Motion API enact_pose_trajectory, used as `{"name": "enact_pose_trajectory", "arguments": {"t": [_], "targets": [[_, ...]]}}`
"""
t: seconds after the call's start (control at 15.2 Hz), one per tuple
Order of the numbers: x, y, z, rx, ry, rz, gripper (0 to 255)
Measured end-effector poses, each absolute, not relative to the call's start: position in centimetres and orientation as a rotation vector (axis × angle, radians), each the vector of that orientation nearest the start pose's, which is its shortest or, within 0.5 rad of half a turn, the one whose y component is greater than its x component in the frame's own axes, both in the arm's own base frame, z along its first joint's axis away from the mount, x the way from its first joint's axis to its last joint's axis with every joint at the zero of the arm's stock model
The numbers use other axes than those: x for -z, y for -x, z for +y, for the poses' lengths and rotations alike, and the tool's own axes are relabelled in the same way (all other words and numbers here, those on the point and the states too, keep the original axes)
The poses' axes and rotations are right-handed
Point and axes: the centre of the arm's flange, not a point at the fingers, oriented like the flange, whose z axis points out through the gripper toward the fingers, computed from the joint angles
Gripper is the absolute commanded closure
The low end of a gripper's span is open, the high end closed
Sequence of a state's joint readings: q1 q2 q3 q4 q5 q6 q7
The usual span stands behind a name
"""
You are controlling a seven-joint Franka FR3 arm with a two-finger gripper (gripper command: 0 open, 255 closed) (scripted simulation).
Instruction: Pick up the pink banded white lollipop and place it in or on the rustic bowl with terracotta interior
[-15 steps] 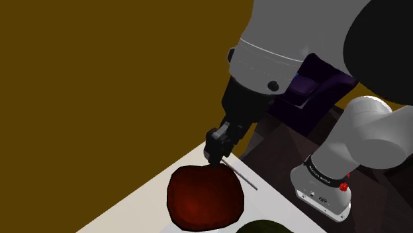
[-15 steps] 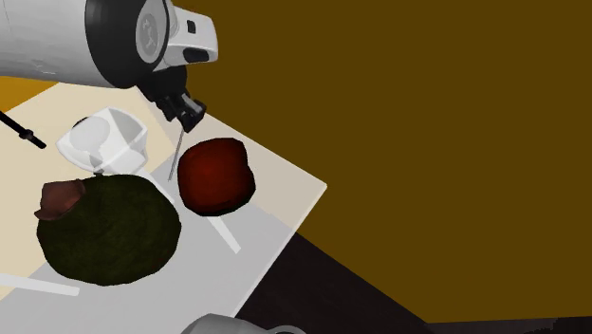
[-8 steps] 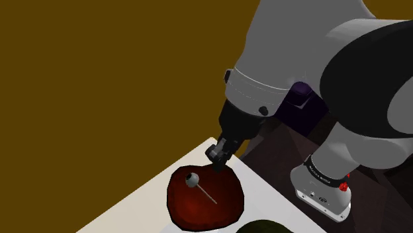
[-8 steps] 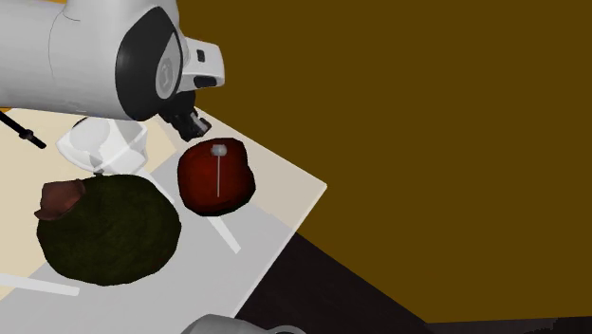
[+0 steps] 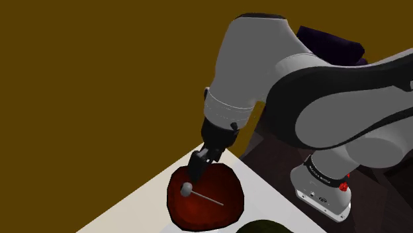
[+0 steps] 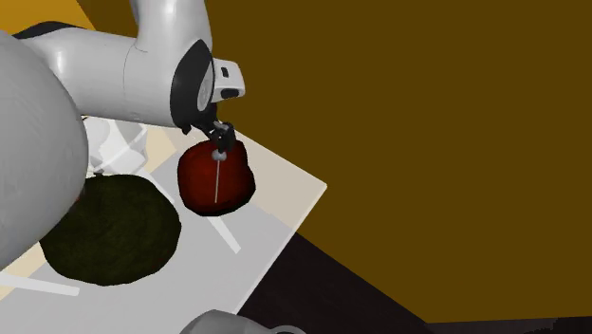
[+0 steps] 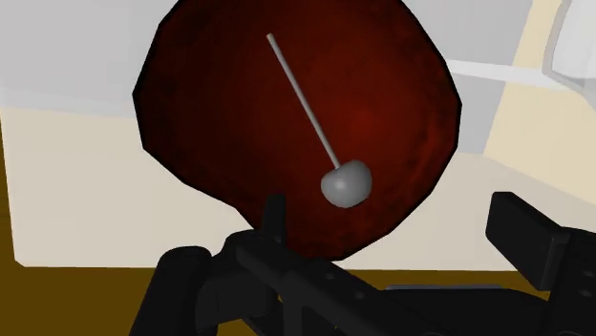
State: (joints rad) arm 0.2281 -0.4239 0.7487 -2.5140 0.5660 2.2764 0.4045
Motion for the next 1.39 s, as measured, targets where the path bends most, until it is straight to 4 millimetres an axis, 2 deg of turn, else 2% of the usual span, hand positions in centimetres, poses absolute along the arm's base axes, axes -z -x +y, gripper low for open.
{"name": "enact_pose_trajectory", "arguments": {"t": [0.26, 0.66, 1.12, 1.19, 1.39], "targets": [[-35.9, -26.0, 37.4, -0.03, 2.923, -0.369, 0], [-32.5, -26.2, 38.3, -0.034, 2.92, -0.382, 0], [-31.7, -26.2, 38.6, -0.033, 2.919, -0.383, 0], [-31.7, -26.2, 38.6, -0.033, 2.919, -0.383, 255], [-31.7, -26.2, 38.6, -0.033, 2.919, -0.383, 255]]}}
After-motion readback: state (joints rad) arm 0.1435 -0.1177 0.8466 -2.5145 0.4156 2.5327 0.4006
